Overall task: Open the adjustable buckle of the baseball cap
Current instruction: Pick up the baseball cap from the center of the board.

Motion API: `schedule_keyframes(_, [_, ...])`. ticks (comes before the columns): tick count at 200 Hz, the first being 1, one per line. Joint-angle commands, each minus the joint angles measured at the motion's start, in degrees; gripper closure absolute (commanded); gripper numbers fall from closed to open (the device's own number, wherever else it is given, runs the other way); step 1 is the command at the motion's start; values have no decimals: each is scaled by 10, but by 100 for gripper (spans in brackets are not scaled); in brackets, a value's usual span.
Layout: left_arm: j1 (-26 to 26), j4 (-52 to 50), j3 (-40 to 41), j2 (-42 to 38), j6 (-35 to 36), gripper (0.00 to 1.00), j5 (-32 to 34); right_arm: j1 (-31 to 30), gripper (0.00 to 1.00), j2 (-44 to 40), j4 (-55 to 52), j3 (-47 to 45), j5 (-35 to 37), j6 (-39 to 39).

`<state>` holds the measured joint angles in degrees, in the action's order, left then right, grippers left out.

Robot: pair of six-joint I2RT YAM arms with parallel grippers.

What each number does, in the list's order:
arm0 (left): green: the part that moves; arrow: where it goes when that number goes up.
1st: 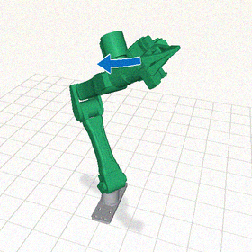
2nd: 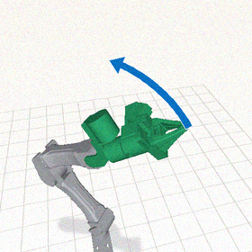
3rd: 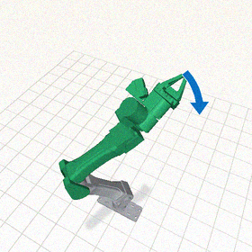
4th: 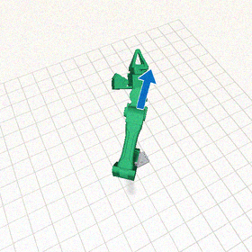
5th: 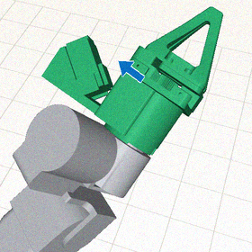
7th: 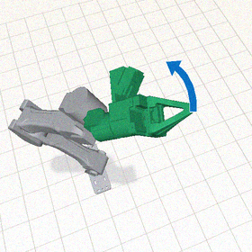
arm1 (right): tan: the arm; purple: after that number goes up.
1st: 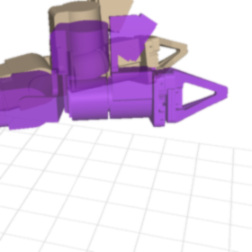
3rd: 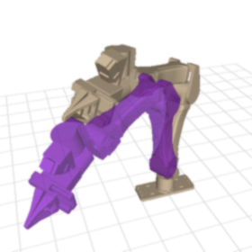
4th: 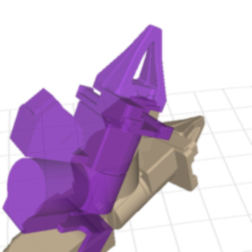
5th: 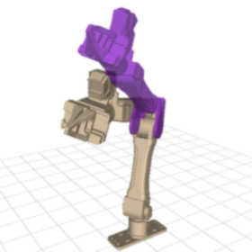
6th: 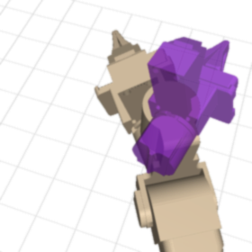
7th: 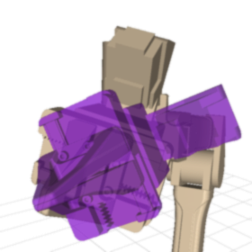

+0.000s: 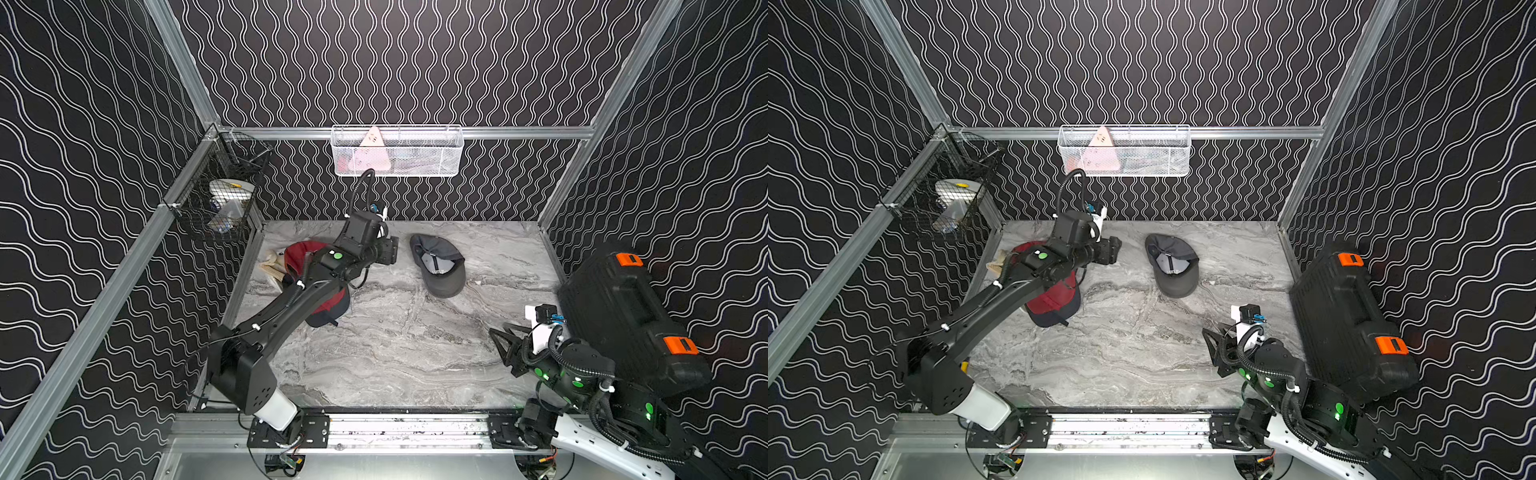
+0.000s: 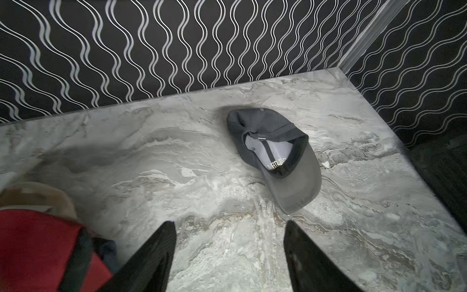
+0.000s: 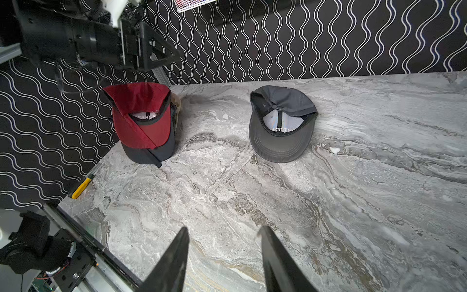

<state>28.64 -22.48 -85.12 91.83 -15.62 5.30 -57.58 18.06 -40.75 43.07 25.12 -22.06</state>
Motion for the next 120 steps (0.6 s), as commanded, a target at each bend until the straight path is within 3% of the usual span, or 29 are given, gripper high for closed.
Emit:
schedule_keyframes(1, [5,18,-13,36,-43,28,-47,0,52,-1,9,0,4,-10])
schedule_keyframes(43, [21,28,-39,122,-69,27,-94,0,51,-2,12,-1,3,-10])
schedule_keyframes(120, [32,32,-87,237,-101,27,-114,0,51,-6,12,-1,0,-9])
